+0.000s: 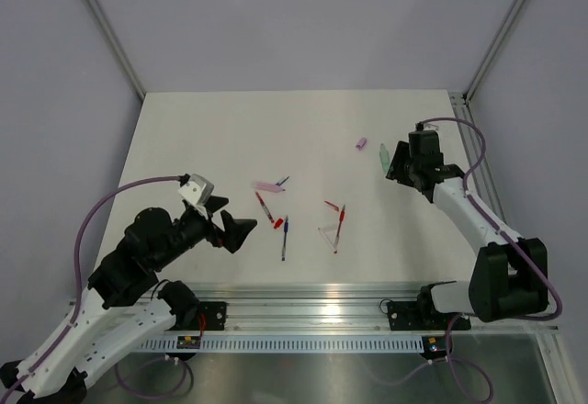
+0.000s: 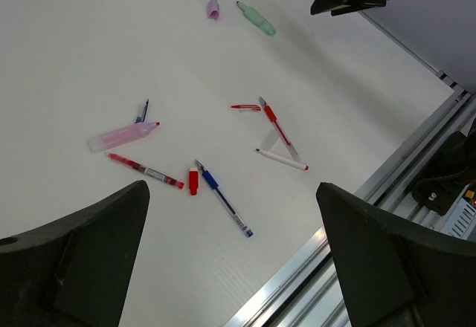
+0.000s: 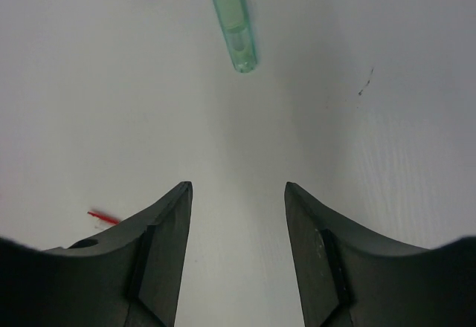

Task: Insert the pens into the pen caps
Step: Pick up the pen from the center of the board.

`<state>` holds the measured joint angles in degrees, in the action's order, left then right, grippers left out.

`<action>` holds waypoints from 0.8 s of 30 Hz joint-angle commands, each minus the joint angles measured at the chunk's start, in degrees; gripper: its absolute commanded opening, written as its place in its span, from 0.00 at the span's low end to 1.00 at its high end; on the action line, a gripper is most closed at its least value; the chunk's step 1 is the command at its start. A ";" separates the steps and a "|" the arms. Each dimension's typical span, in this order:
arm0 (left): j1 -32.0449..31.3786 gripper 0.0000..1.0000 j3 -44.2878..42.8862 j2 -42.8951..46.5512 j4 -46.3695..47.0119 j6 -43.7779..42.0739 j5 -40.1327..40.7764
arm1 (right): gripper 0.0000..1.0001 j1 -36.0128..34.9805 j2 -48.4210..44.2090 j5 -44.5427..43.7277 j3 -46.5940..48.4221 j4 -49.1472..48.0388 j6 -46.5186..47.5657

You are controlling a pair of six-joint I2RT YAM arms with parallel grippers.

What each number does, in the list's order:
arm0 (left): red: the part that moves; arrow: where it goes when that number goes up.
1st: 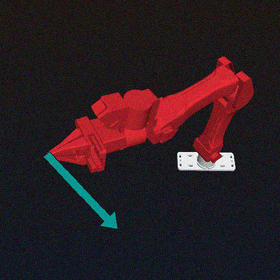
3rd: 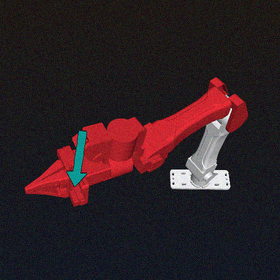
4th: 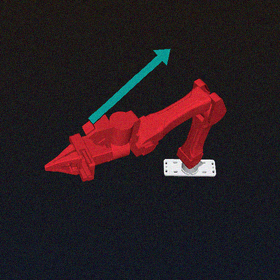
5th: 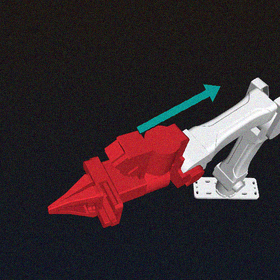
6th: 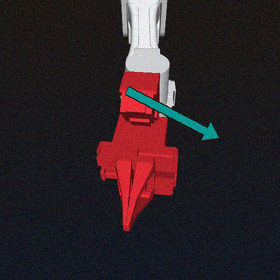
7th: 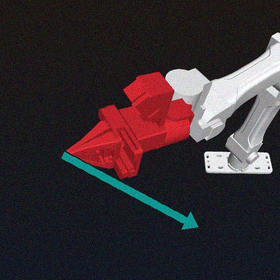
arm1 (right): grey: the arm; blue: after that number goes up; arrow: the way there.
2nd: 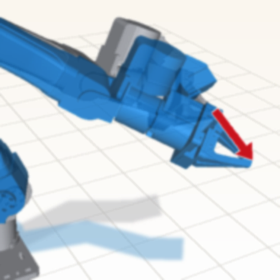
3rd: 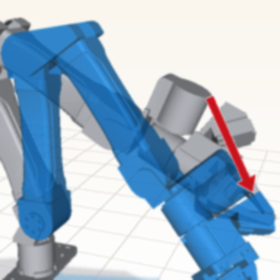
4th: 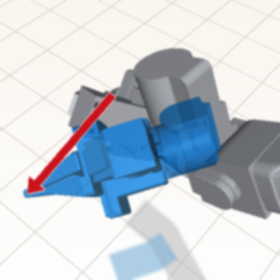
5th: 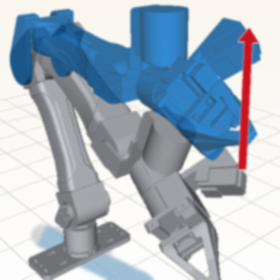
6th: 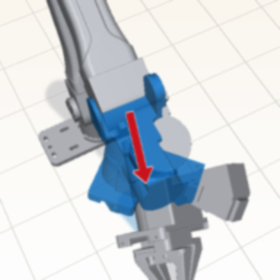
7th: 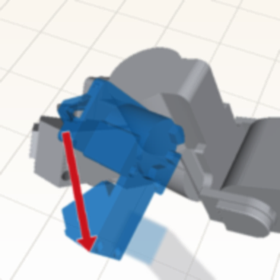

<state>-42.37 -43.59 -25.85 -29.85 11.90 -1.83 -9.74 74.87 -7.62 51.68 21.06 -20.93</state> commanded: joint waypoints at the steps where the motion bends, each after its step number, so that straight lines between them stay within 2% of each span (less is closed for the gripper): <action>1: 0.88 0.99 -1.06 1.32 2.77 0.31 -3.00 | 0.61 0.24 6.15 -4.25 7.02 1.53 3.61; 6: 0.97 0.99 -1.14 0.97 2.51 0.40 -4.77 | 0.63 1.12 16.77 -4.24 13.87 4.25 5.55; 14: 0.97 0.99 -0.70 3.96 3.04 0.67 -6.00 | 0.69 3.58 27.07 -3.37 21.17 6.97 9.76; 18: 0.97 0.99 -0.62 3.79 3.30 0.49 -7.14 | 0.71 4.90 31.29 -0.47 24.69 8.38 10.99; 24: 0.97 0.99 -0.88 2.64 3.30 0.14 -8.46 | 0.68 5.17 36.22 7.34 29.00 9.26 13.89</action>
<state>-41.60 -43.59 -22.39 -29.26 12.08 -7.79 -4.71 109.78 -5.76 77.56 29.04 -9.91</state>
